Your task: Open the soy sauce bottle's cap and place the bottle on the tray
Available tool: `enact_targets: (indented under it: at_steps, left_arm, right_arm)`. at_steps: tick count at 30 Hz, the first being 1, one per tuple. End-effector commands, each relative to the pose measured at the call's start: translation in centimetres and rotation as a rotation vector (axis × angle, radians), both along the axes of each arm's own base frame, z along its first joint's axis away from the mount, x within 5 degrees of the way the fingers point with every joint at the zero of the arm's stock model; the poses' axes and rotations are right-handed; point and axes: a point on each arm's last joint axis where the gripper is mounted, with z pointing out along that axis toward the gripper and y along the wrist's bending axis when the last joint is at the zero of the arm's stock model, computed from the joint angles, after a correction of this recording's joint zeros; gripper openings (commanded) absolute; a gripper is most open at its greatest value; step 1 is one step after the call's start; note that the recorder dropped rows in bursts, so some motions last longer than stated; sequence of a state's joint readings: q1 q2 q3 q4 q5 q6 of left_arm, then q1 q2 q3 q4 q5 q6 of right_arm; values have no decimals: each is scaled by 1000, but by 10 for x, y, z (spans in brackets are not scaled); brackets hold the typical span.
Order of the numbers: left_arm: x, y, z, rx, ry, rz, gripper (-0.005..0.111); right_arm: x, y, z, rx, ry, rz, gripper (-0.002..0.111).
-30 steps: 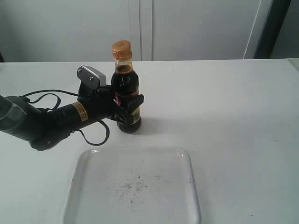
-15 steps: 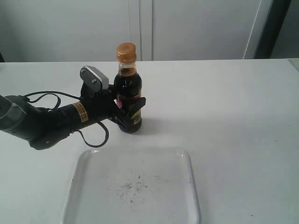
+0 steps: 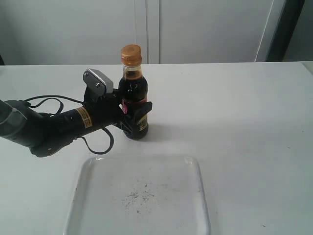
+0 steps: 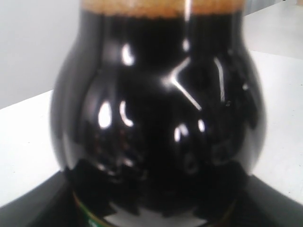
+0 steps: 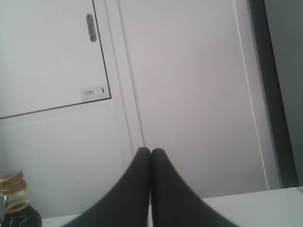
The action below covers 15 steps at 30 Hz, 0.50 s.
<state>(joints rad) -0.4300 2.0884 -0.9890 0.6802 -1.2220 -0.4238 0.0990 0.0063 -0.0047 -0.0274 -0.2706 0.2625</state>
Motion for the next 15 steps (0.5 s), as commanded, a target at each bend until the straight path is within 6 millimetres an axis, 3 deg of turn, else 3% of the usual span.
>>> enact_targets:
  at_steps: [1,4,8,15]
  left_arm:
    - [-2,-2,1,4,1,-26,0]
    - [-2,-2,1,4,1,-26,0]
    - [-2,-2,1,4,1,-26,0]
    - [-2,-2,1,-2,10,-25,0]
  right_arm:
    - [0,0,-1,25,4,13,0]
    - [-4,0,17,11,-41,9,0]
    - [3,2,61,-27,-54,4,0]
    - [49,8,122,-107,-8,-1,0]
